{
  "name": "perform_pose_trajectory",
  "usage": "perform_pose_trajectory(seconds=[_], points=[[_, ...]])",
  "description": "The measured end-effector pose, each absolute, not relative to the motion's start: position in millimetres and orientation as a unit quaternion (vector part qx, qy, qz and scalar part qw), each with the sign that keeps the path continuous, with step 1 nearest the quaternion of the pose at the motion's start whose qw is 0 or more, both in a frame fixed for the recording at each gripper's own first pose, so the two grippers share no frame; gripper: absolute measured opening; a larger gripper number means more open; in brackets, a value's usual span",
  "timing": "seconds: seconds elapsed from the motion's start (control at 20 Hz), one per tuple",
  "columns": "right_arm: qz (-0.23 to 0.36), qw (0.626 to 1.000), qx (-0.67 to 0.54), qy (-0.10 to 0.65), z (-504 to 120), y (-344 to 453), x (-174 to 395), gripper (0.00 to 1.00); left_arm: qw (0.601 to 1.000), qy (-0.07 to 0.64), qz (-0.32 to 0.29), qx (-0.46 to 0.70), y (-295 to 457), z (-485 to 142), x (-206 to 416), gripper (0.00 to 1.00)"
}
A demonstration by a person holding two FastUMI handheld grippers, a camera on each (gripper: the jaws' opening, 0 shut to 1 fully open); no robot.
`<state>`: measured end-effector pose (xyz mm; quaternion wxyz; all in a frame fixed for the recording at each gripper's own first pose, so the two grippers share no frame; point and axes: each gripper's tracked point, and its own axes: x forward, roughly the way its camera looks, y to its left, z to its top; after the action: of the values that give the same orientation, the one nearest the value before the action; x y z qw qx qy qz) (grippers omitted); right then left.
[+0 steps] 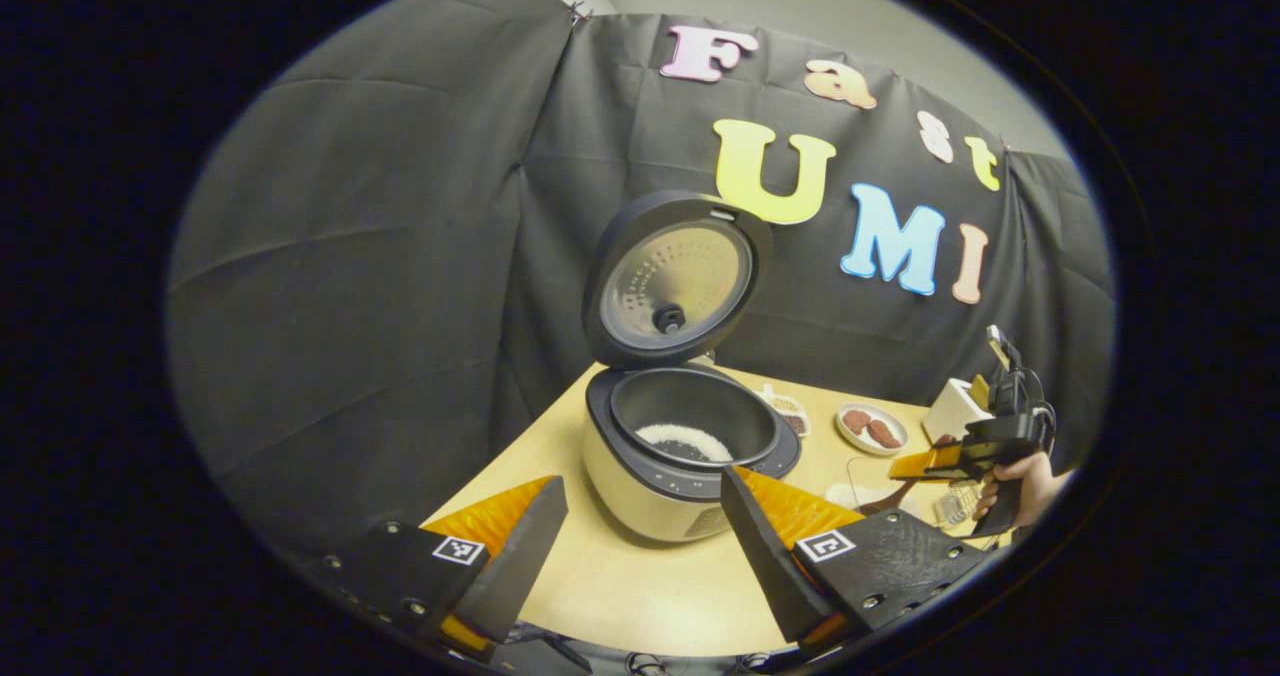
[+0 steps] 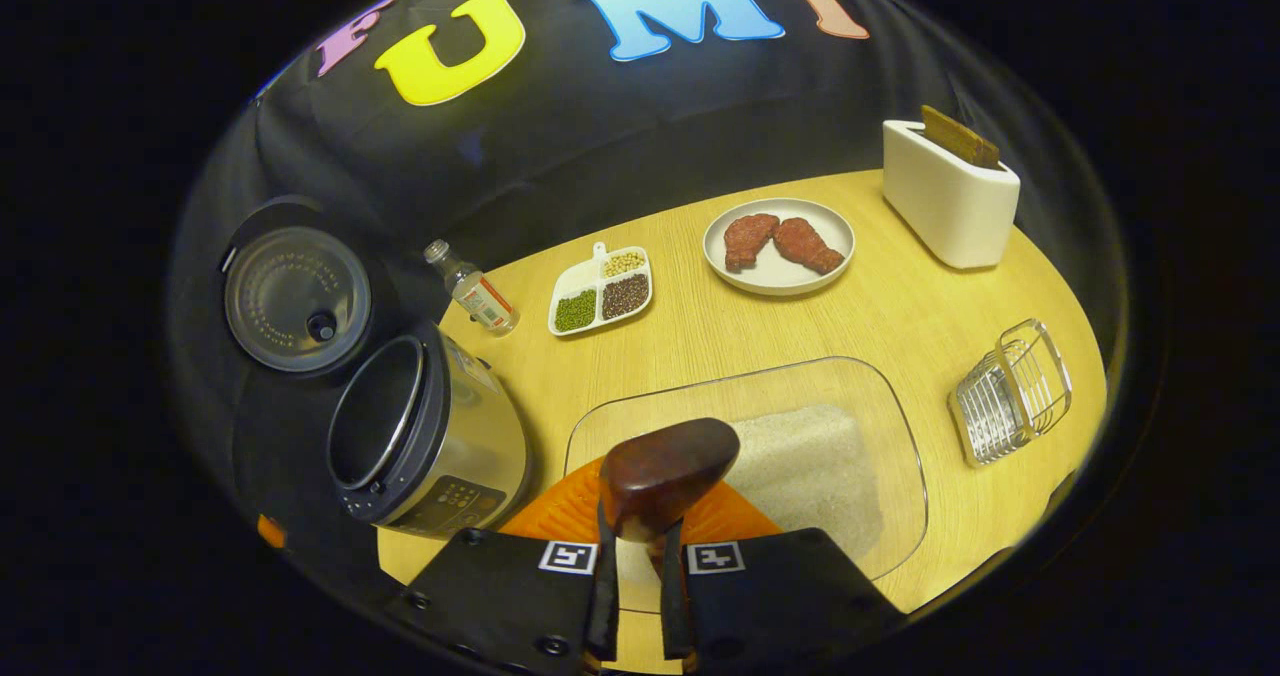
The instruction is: Close the left gripper, press the button to open the rice cooker; take a wooden spoon from the chopstick holder with the right hand, scoop a spoonful of rice and pour it into the rice cooker, then put the wooden spoon back into the chopstick holder.
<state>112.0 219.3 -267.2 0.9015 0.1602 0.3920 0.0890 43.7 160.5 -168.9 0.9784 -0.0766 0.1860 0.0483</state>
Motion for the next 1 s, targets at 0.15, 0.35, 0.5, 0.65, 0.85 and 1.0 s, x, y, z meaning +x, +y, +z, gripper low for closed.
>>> perform_pose_trajectory(seconds=[0.15,0.35,0.5,0.65,0.85,1.0], points=[[0.09,0.89,0.197,0.4,-263,222,111,0.19,0.978,0.186,0.053,-0.073,158,-163,40,0.97],[0.079,0.863,0.272,0.419,-258,214,113,0.19,0.981,0.168,0.076,-0.059,151,-143,39,0.97],[0.079,0.841,0.316,0.433,-255,199,108,0.19,0.981,0.163,0.093,-0.051,137,-132,35,0.97],[0.077,0.825,0.343,0.442,-259,177,106,0.19,0.979,0.162,0.111,-0.053,115,-116,29,0.97],[0.069,0.798,0.384,0.46,-266,145,109,0.15,0.978,0.157,0.13,-0.033,74,-96,16,0.97],[0.065,0.768,0.426,0.474,-272,126,111,0.19,0.976,0.165,0.144,-0.015,46,-98,3,0.96]])
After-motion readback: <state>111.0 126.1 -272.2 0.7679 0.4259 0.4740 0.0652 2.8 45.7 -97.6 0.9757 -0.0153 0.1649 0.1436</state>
